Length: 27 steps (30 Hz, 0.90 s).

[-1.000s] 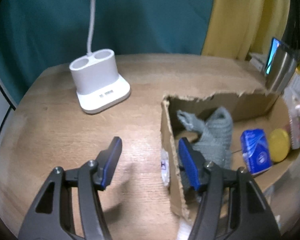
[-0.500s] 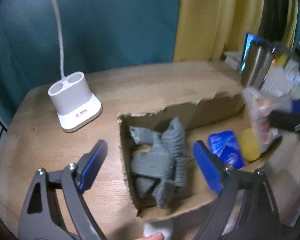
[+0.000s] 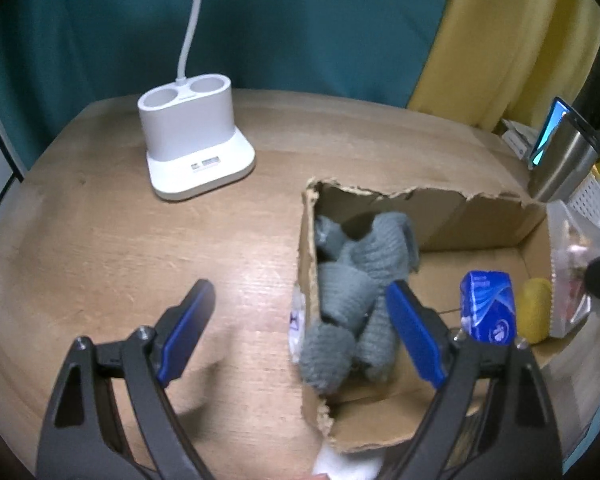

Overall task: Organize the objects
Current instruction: 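Lower the clear snack bag into the box and open the right gripper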

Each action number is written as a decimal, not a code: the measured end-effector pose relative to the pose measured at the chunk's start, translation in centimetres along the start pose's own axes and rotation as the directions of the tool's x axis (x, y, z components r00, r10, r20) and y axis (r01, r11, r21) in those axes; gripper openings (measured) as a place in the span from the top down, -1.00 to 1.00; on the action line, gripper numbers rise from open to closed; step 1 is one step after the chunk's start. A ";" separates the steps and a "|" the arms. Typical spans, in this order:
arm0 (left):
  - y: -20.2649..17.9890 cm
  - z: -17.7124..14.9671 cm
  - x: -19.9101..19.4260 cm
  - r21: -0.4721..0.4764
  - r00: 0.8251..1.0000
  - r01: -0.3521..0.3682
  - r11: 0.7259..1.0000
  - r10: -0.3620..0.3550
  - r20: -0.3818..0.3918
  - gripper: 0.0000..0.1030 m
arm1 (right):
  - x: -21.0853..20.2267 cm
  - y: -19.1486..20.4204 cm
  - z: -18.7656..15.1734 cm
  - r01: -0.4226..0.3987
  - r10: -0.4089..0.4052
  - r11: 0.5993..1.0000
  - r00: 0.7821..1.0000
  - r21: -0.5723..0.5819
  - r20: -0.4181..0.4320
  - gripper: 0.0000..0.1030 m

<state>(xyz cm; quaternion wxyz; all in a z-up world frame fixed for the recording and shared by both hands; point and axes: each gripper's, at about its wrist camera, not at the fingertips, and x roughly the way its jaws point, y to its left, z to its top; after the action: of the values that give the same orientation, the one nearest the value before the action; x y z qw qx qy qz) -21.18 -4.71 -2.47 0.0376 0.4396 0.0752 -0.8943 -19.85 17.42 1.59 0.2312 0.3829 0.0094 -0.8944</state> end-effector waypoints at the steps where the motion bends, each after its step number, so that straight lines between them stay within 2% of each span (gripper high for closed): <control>1: 0.1 0.0 0.0 -0.006 1.000 0.004 1.000 -0.004 -0.001 -0.72 | 0.2 0.2 0.1 -0.005 0.005 1.000 1.000 -0.004 -0.004 -0.29; 11: 0.8 -0.1 -0.3 -0.010 0.999 0.032 0.999 -0.032 0.000 -0.72 | 2.7 3.1 1.1 -0.052 0.051 0.998 0.998 -0.045 -0.029 -0.29; 27: 1.7 -0.4 -0.1 -0.033 0.997 0.082 0.996 -0.082 0.008 -0.72 | 7.1 5.5 -0.2 -0.061 0.056 0.998 0.986 -0.027 -0.159 -0.29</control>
<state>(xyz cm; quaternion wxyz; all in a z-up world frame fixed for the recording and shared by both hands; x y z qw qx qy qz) -20.60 -6.27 -2.84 0.0084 0.4326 0.1079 -0.8951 -21.68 9.63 -2.58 0.2617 0.4490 0.0307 -0.8538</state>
